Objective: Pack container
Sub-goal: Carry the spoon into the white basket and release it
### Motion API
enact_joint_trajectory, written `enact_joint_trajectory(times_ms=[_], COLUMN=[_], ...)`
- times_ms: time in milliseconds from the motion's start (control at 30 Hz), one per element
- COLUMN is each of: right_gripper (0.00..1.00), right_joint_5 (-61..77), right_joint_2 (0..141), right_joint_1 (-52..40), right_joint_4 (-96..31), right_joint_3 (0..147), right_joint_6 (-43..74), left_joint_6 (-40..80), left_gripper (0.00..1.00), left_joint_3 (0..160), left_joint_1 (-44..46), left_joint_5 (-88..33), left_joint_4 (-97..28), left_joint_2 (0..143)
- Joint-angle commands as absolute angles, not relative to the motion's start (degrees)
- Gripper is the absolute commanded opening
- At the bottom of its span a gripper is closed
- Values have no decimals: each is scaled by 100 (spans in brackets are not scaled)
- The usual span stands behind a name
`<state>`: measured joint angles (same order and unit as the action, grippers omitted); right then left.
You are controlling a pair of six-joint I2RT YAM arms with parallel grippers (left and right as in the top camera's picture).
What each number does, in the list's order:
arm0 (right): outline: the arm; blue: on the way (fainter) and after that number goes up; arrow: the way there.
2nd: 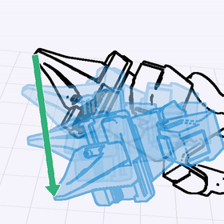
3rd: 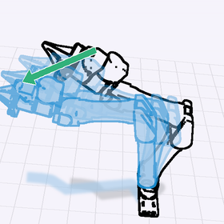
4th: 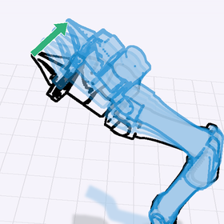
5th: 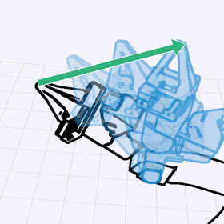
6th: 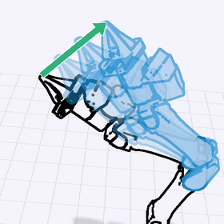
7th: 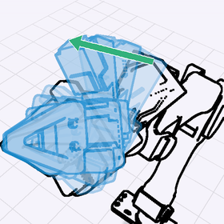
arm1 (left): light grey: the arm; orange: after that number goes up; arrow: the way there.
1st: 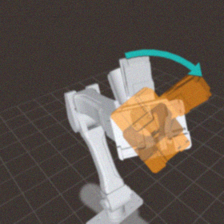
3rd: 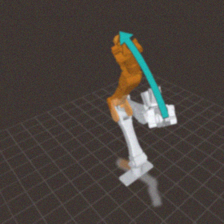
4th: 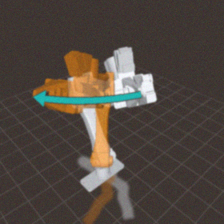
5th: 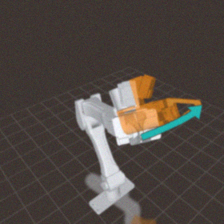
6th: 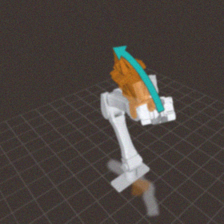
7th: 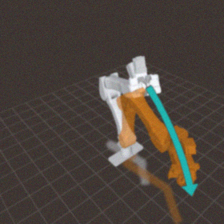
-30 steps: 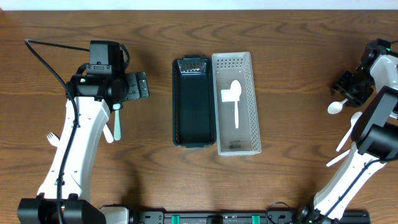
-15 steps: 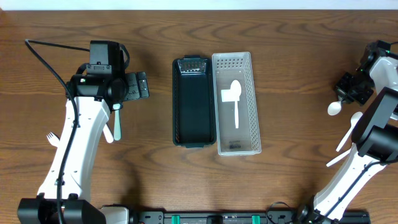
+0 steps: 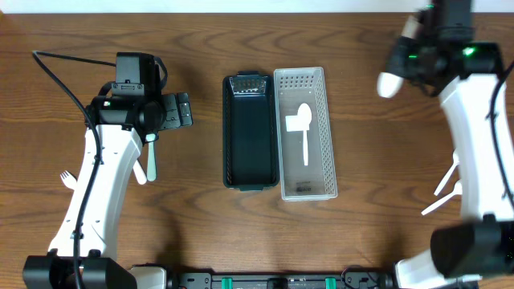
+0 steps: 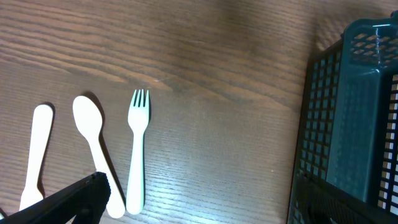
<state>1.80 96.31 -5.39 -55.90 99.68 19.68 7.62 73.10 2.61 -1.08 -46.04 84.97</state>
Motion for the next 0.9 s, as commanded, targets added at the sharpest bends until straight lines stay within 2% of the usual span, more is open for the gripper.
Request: enact_joint_trajectory(times_ms=[0, 167, 467, 500, 533, 567, 667, 767, 867], right_gripper=[1, 1, 2, 6, 18, 25, 40, 39, 32], right_joint_5=[152, 27, 54, 54, 54, 51, 47, 45, -110], right_joint_2=[9773, 10315, 11858, 11946, 12007, 12033, 12014, 11891, 11596], right_joint_1=[-1293, -2086, -2541, -2554, -2558, -2558, -2552, -2521, -2397], right_joint_4=[-5660, -5721, -5780, -5763, -5749, -5732, -5631, -5660, -5874], right_joint_3=[9870, 9699, 9671, 9671, 9671, 9671, 9677, 9791, 10088], right_joint_6=[1881, 1966, 1966, 1966, 1966, 1966, 1959, 1885, 1876], left_joint_6=[709, 709, 709, 709, 707, 707, 709, 709, 707], left_gripper=[98, 98, 98, 98, 98, 98, 98, 98, 98], left_joint_3=[7437, 7437, 7437, 7437, 7437, 7437, 7437, 7437, 7437], left_joint_1=[226, 226, 226, 226, 226, 226, 226, 226, 226], left_joint_5=[-56, -54, -54, -54, -54, -54, -54, -54, -36], left_joint_4=[-4600, -4602, -4604, -4604, -4606, -4606, -4604, -4606, -4606], left_joint_2=[8532, 8532, 8532, 8532, 8532, 8532, 8532, 8532, 8532])
